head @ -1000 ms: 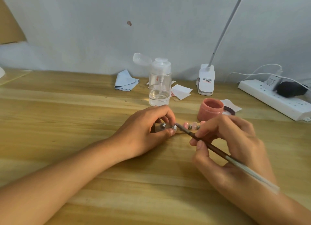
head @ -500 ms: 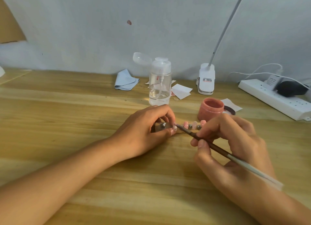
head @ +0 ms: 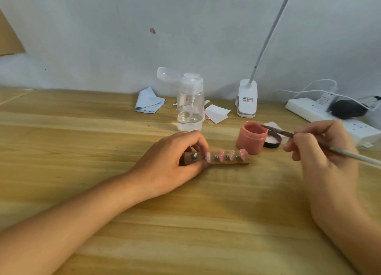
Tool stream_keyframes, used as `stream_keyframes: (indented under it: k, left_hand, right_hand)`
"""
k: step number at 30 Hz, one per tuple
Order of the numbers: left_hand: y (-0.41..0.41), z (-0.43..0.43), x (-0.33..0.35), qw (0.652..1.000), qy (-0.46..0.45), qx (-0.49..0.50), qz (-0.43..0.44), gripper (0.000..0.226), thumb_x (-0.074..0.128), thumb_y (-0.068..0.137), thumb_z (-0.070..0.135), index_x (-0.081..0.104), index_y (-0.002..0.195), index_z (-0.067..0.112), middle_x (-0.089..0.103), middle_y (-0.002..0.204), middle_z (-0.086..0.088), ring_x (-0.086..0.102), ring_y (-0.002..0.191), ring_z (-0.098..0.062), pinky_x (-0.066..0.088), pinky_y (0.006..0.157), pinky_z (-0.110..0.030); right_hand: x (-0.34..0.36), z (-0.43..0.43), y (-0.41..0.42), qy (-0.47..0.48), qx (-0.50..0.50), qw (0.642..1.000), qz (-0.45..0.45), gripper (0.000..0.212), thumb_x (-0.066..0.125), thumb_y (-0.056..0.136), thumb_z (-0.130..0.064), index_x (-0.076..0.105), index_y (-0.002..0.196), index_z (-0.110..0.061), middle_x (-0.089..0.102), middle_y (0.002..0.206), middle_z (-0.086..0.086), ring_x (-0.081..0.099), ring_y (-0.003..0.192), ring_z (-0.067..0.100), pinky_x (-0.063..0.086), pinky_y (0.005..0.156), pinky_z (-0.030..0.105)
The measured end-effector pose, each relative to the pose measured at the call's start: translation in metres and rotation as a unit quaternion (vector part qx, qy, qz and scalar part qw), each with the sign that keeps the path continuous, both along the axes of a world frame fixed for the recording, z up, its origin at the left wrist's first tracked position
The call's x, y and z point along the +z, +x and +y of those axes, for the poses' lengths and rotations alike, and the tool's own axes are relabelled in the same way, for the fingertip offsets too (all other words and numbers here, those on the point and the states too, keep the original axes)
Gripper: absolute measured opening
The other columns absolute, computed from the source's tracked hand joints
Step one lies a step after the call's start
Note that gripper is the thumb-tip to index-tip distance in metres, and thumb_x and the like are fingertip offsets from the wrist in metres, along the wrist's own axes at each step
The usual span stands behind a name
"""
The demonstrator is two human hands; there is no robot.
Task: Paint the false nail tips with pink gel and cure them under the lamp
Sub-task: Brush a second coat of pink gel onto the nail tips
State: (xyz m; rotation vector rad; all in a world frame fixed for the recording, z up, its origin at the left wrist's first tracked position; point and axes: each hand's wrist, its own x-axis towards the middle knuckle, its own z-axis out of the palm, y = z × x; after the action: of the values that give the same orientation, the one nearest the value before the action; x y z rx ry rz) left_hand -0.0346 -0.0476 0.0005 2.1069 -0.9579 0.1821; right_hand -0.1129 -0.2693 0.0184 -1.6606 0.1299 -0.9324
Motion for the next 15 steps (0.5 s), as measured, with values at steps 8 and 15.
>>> stream_keyframes:
  k: [8,15]
  left_hand:
    - [-0.0013,-0.0008,0.0001,1.000,0.002,0.004,-0.011,0.020,0.073,0.083,0.019,0.059,0.086,0.034,0.063,0.089,0.017,0.060,0.084,-0.004,0.043,0.069,-0.021]
    - [-0.0023,-0.0008,0.0015,1.000,0.002,0.008,-0.009,0.021,0.073,0.084,0.017,0.060,0.085,0.033,0.062,0.086,0.020,0.059,0.083,0.000,0.038,0.067,-0.011]
  right_hand:
    - [-0.0053,-0.0023,0.0015,-0.010,0.015,0.999,0.044,0.009,0.052,0.088,0.000,0.054,0.083,-0.007,0.063,0.068,0.007,0.053,0.060,0.003,0.041,0.056,0.018]
    - [-0.0036,0.0000,0.0020,-0.005,0.007,0.998,0.058,0.002,0.056,0.086,-0.003,0.055,0.084,-0.001,0.061,0.074,0.018,0.055,0.057,0.000,0.042,0.056,0.015]
